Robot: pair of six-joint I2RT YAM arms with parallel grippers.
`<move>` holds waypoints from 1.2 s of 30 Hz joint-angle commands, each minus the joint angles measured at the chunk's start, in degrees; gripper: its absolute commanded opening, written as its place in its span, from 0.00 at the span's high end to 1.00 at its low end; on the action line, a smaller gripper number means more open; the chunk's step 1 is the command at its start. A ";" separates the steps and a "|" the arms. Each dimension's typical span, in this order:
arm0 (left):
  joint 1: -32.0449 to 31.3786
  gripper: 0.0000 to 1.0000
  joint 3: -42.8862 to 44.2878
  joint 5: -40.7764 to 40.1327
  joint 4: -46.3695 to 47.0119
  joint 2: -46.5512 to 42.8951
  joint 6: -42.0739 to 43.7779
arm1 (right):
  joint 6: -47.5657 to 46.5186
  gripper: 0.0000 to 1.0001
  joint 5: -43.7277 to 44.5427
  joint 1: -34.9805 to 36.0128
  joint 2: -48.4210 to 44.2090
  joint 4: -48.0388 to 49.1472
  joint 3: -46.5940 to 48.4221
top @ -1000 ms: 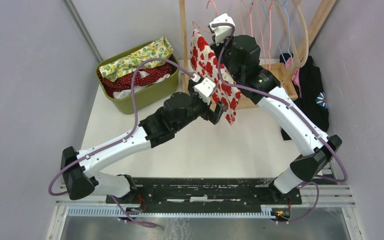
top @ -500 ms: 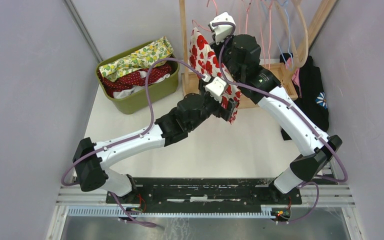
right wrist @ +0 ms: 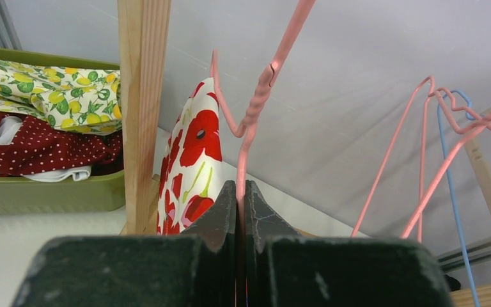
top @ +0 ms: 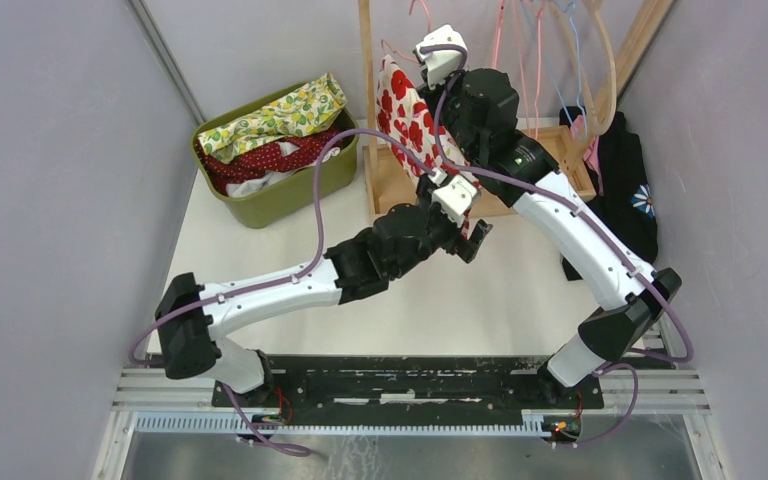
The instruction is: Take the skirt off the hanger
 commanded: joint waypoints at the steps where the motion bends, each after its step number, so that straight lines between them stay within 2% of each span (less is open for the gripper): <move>1: 1.44 0.01 0.84 -7.34 5.36 2.62 4.37 | 0.70 0.99 -1.01 0.25 -1.55 6.23 2.33; 5: 5.34 0.03 0.91 -6.96 6.60 3.90 2.24 | 0.87 0.99 -1.23 0.24 -1.92 5.92 2.22; 6: 6.15 0.11 0.83 -6.95 6.58 3.72 2.20 | 0.74 0.99 -1.17 0.24 -2.00 5.92 2.22; 7: 6.70 0.23 0.68 -7.39 6.39 3.24 2.19 | 0.65 0.99 -1.14 0.31 -2.04 5.92 2.22; 9: 7.53 0.78 -0.35 -9.10 6.56 1.82 2.45 | 0.39 0.99 -0.92 0.25 -2.06 5.87 2.22; 10: 7.82 0.94 -0.76 -10.57 6.63 1.00 2.46 | 0.20 0.99 -0.84 0.24 -2.12 5.95 2.22; 16: 8.88 0.97 0.08 -11.86 3.12 -3.61 6.78 | -0.26 0.99 -0.31 0.28 -1.23 6.35 2.19; 22: 8.82 0.97 5.67 -8.33 -4.35 -9.57 8.97 | -0.12 0.99 0.34 0.20 -0.10 7.00 0.66; 24: 8.77 0.97 7.59 -10.66 -5.77 -11.43 11.02 | -0.03 0.99 0.40 0.18 0.32 7.10 0.53; 28: 9.73 0.97 11.67 -19.67 -6.56 -13.53 20.73 | -0.15 0.99 0.59 0.20 0.81 7.22 0.53; 32: 15.61 0.97 15.81 -20.30 -7.83 -15.45 23.49 | -0.37 0.99 0.79 0.09 0.82 7.40 -0.07; 36: 25.59 0.97 19.09 -18.71 -10.46 -15.07 24.34 | -0.03 0.99 0.72 0.11 0.52 7.54 -0.99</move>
